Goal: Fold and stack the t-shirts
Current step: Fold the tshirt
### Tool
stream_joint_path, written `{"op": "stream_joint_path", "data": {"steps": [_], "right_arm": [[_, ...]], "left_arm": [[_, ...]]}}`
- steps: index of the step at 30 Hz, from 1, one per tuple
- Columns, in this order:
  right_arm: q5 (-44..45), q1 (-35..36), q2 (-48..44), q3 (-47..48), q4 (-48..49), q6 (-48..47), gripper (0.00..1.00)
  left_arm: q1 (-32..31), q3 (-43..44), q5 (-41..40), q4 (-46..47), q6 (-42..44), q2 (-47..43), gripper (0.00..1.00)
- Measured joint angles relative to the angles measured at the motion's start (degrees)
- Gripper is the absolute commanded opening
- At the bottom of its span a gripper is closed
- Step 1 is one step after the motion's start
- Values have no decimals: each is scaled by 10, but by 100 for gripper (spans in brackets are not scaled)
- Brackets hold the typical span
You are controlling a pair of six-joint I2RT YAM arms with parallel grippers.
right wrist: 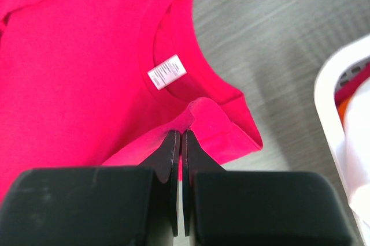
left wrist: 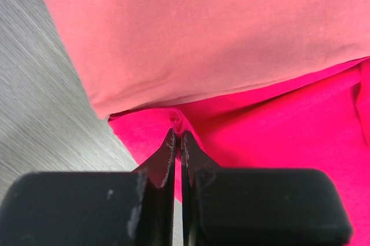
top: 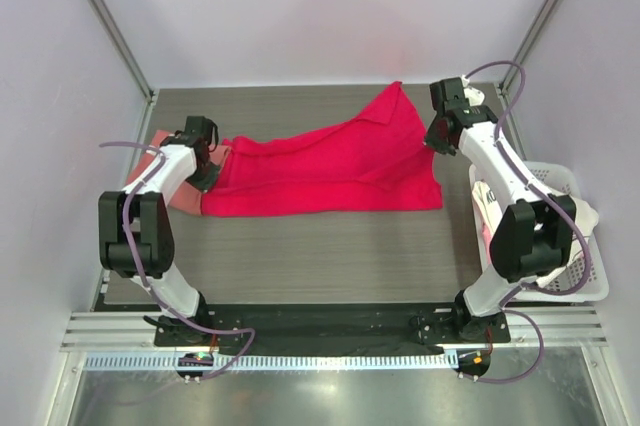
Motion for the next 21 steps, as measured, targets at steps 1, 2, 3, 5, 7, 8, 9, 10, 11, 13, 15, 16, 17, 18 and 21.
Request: {"op": "stream_joint_path", "data": {"steps": [1, 2, 3, 5, 7, 8, 9, 10, 11, 13, 15, 16, 17, 18, 21], "right_arm": [[-1, -1, 8, 9, 1, -2, 1], [-2, -2, 19, 21, 1, -5, 1], [-4, -2, 30, 32, 2, -7, 1], [-6, -3, 49, 51, 5, -10, 1], [-8, -3, 73, 72, 6, -12, 1], [-8, -3, 87, 85, 5, -13, 1], [-8, -3, 99, 96, 5, -14, 1], [-9, -3, 112, 106, 7, -15, 1], [-8, -4, 126, 118, 7, -16, 2], [-8, -4, 148, 135, 9, -18, 23], [-8, -4, 163, 144, 12, -16, 49], [-8, -4, 166, 144, 16, -17, 60], [-8, -4, 167, 143, 17, -18, 64], [-7, -4, 166, 140, 23, -20, 65], [-10, -4, 134, 89, 58, -17, 65]], "left_arm": [[0, 0, 0, 1, -1, 1, 0], [0, 0, 0, 2, -4, 1, 0], [0, 1, 0, 4, -7, 1, 0], [0, 2, 0, 10, -12, 3, 0], [0, 10, 1, 11, -15, 10, 0], [0, 16, 2, 12, -15, 16, 0], [0, 24, 3, 13, -15, 23, 0], [0, 32, 3, 15, -15, 30, 1], [0, 38, 4, 18, -15, 36, 4], [0, 49, 3, 23, -14, 46, 17], [0, 53, 3, 28, -10, 47, 25], [0, 54, 2, 29, -9, 47, 34], [0, 55, 1, 31, -5, 46, 43], [0, 55, 0, 33, -2, 45, 60], [0, 50, -5, 33, 7, 28, 75]]}}
